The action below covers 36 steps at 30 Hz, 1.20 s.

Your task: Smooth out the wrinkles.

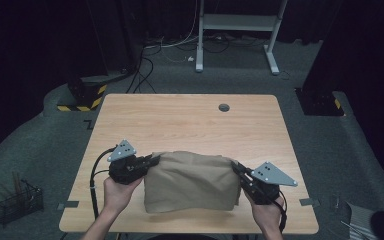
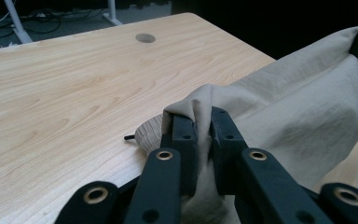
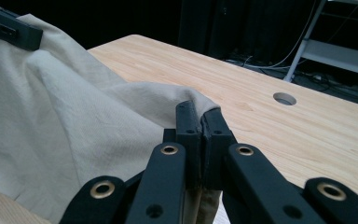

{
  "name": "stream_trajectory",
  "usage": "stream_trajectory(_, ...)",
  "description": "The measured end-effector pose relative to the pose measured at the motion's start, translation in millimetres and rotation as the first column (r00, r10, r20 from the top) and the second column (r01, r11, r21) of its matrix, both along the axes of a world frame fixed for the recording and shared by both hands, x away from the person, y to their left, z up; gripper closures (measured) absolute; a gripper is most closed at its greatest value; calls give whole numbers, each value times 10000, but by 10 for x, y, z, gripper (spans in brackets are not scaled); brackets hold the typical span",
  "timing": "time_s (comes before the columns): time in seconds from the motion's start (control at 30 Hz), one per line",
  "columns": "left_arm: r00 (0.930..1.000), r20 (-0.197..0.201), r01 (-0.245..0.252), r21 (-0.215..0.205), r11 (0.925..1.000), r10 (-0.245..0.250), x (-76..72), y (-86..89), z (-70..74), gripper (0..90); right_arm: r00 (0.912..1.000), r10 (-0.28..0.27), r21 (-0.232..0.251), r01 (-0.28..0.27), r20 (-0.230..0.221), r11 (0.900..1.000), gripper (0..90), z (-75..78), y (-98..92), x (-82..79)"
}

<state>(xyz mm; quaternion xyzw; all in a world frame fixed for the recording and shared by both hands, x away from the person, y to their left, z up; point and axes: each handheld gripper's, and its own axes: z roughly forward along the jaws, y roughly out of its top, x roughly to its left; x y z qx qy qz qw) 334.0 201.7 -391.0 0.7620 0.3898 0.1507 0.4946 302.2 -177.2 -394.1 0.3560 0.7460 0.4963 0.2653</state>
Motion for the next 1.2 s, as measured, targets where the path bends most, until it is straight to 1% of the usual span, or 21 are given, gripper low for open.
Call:
stream_trajectory(0.27, 10000, -65, -19, 71, 10000, 20, 61, -10, -11, 826, 9999, -66, 131, 67, -94, 9999, 878, -24, -9, 51)
stream_trajectory(0.43, 10000, -21, 20, 143, 9999, -20, 95, -34, -15, 825, 9998, -115, 71, 116, -139, 9999, 878, -38, -20, 73)
stream_trajectory(0.63, 10000, -63, 72, 238, 9997, -70, 140, -48, -22, 826, 9994, -165, 166, 170, -314, 9997, 877, -61, -45, 110)
stream_trajectory(0.9, 10000, -52, 35, 285, 9996, -33, 188, -46, -52, 825, 9992, -193, 86, 196, -363, 9998, 876, -72, -31, 161)
stream_trajectory(1.07, 9999, -93, 79, 388, 9992, -76, 239, -59, -77, 825, 9988, -240, 65, 243, -436, 9997, 876, -95, -33, 196)
stream_trajectory(1.2, 9998, -157, 95, 349, 9993, -90, 277, -53, -81, 823, 9982, -299, 68, 303, -515, 9995, 876, -120, -36, 221)
